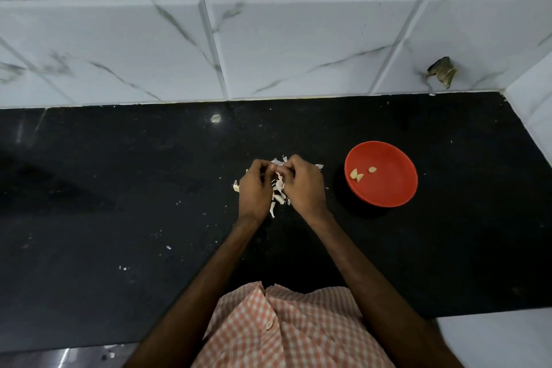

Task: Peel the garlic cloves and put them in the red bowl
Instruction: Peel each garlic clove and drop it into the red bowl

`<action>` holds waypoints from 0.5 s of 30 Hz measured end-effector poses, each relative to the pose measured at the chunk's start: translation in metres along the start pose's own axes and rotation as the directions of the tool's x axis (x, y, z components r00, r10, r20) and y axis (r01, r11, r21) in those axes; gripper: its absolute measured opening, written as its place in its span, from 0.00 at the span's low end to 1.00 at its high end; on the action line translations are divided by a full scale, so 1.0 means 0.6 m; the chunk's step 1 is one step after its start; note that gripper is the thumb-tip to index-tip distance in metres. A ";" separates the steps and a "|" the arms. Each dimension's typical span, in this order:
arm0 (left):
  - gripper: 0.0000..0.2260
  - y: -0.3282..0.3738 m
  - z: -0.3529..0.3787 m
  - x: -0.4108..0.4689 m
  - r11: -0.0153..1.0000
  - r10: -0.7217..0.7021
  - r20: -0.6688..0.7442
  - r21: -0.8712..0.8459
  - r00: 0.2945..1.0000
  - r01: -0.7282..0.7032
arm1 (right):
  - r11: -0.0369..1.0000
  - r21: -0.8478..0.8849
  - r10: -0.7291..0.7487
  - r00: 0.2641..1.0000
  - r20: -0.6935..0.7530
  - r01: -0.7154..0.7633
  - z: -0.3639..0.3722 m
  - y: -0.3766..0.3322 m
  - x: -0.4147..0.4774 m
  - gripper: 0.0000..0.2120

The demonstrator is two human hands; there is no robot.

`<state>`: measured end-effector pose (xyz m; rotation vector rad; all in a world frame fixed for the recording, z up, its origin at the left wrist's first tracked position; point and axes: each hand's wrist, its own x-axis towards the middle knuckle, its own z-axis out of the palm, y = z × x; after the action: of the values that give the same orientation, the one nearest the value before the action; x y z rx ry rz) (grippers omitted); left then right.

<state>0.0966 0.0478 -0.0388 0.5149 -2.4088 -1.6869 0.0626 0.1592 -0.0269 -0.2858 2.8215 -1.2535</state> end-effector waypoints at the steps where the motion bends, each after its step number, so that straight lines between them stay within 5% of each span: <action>1: 0.09 0.002 0.002 0.001 0.999 -0.005 0.031 0.042 1.000 0.004 | 0.996 -0.083 -0.025 1.000 -0.009 0.024 -0.003 -0.004 -0.001 0.09; 9: 0.16 0.002 0.003 0.012 0.955 -0.076 0.193 0.296 0.978 0.016 | 0.939 -0.339 -0.061 0.998 -0.005 0.056 -0.013 -0.012 -0.005 0.08; 15: 0.19 -0.013 -0.002 0.010 0.935 -0.051 0.087 0.354 0.995 0.018 | 0.914 -0.297 -0.183 0.933 0.309 0.277 -0.023 -0.004 0.021 0.08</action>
<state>0.0927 0.0420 -0.0460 0.5359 -2.8057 -1.3179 0.0491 0.1653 -0.0156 -0.7671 2.7957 -0.6755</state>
